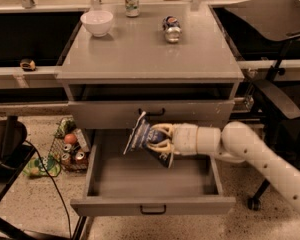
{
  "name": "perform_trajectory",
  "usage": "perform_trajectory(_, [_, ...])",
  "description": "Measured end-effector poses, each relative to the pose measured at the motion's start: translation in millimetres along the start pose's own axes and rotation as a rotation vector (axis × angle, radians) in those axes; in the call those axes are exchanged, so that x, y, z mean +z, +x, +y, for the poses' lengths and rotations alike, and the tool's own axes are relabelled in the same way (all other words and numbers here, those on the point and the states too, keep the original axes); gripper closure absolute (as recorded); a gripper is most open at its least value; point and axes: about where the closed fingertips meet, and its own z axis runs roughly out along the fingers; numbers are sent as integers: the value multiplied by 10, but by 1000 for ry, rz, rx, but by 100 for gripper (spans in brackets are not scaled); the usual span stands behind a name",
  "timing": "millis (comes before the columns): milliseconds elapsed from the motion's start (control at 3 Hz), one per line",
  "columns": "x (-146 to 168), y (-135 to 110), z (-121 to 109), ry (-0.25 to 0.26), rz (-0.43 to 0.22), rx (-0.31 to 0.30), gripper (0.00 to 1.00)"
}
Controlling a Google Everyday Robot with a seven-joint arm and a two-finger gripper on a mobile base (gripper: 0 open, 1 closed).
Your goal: Pick blue chip bag from middle drawer and place on counter
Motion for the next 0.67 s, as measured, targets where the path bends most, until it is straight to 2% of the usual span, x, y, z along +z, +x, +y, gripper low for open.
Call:
perform_trajectory(333, [-59,-795,-320,-43,90,-255,100])
perform_trajectory(667, [-95,-1429,-671,-70,209,-470,100])
